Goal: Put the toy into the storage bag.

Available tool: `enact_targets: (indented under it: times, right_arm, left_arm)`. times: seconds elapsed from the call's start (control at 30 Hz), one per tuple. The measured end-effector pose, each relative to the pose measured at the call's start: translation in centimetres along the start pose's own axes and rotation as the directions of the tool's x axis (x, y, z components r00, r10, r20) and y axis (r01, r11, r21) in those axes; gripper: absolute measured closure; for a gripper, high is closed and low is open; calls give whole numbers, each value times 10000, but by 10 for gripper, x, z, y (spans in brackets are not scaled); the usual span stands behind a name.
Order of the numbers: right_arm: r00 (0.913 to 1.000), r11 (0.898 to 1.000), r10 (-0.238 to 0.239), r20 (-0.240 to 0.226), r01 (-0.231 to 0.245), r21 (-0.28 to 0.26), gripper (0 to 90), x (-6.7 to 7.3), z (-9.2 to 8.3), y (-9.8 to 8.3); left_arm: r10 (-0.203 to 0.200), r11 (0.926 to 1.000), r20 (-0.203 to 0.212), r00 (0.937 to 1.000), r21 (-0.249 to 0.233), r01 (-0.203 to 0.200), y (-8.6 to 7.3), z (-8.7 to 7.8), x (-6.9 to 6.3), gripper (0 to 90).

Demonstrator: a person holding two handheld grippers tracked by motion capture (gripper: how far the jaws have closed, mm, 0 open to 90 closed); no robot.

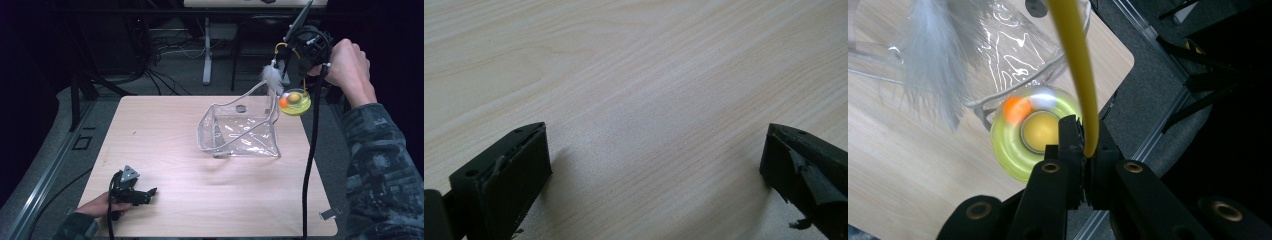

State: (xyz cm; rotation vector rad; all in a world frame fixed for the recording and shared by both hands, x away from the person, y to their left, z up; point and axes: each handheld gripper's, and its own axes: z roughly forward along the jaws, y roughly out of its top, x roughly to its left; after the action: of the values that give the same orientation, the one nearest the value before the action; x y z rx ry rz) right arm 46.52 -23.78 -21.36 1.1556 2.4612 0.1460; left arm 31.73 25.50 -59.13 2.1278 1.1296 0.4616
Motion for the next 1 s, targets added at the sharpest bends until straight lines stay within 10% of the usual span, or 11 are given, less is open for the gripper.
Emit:
enact_targets:
  times: [1.0]
  right_arm:
    - [9960, 9955, -789, -410, 766, -550, 876, 37, 0, 46]
  left_arm:
    - [4, 10000, -4, 10000, 1, -4, 0, 0, 0, 0]
